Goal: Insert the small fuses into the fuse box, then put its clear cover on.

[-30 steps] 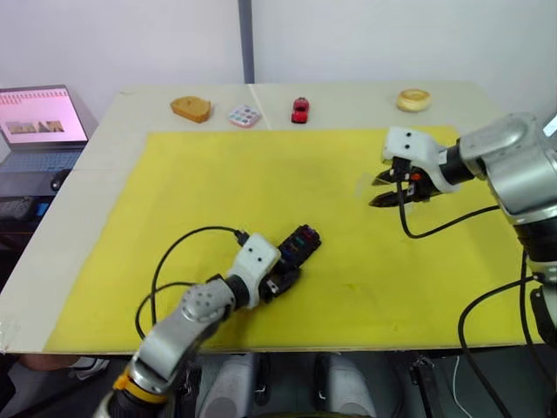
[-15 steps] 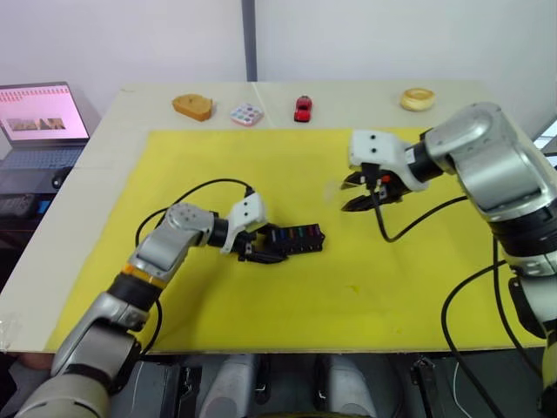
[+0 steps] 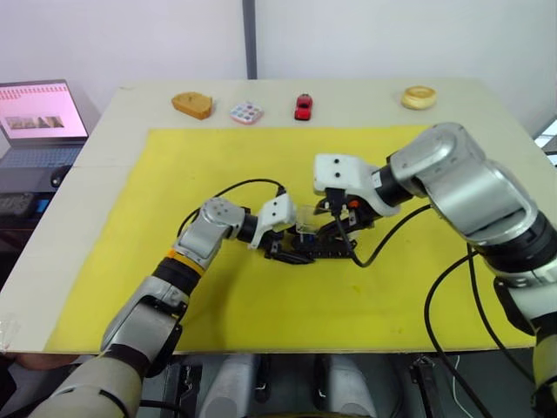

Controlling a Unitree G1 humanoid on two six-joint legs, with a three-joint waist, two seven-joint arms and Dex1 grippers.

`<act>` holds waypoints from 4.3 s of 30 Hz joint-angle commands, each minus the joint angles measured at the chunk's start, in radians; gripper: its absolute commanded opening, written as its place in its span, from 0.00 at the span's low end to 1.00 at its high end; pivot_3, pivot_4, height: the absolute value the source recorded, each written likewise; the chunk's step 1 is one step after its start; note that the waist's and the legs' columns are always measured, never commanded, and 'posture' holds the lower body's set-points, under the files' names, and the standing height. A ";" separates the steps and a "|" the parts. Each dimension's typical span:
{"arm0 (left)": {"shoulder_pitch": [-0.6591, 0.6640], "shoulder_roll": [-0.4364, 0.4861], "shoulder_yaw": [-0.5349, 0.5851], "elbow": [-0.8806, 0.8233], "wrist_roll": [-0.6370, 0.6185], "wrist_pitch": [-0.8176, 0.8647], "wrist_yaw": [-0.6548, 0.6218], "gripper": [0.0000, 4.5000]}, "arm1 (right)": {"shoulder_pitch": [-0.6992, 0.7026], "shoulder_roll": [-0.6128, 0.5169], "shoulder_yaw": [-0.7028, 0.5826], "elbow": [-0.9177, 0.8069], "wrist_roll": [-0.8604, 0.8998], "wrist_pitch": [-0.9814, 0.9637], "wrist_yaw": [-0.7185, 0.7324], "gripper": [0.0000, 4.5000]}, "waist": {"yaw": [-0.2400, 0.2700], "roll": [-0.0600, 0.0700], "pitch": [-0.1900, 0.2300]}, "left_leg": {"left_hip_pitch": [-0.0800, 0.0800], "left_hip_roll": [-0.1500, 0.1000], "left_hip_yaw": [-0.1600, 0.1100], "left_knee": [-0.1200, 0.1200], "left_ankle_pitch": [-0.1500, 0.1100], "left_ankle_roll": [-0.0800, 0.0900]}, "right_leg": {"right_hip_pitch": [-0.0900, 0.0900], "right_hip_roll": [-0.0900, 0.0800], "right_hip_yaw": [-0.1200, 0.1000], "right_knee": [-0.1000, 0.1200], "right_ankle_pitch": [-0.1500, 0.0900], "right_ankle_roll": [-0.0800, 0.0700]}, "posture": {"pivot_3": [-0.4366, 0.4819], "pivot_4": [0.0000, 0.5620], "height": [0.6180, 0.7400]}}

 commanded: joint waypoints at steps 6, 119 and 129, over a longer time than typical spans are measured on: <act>0.038 0.012 0.007 -0.022 0.030 0.018 0.002 0.57 | 0.031 -0.012 0.061 0.009 -0.024 -0.119 -0.050 0.37 | -0.003 0.000 0.000 | 0.000 0.000 0.000 0.000 0.001 0.001 | 0.000 0.000 0.000 0.000 0.000 0.000 | 0.48 0.27 1.00; 0.083 0.087 0.071 -0.005 0.015 0.209 0.007 0.57 | 0.400 0.209 -0.464 0.177 0.373 -0.401 -0.273 0.01 | -0.049 -0.009 -0.016 | 0.017 0.002 -0.001 -0.009 -0.004 0.001 | 0.010 0.000 0.001 -0.004 -0.001 0.000 | 0.48 0.27 1.00; 0.091 0.086 0.067 -0.017 0.016 0.213 0.011 0.57 | 0.440 0.226 -0.365 0.226 0.319 -0.433 -0.277 0.01 | -0.048 -0.009 -0.016 | 0.017 0.002 -0.001 -0.009 -0.004 0.001 | 0.009 0.000 0.001 -0.004 -0.001 0.000 | 0.48 0.27 1.00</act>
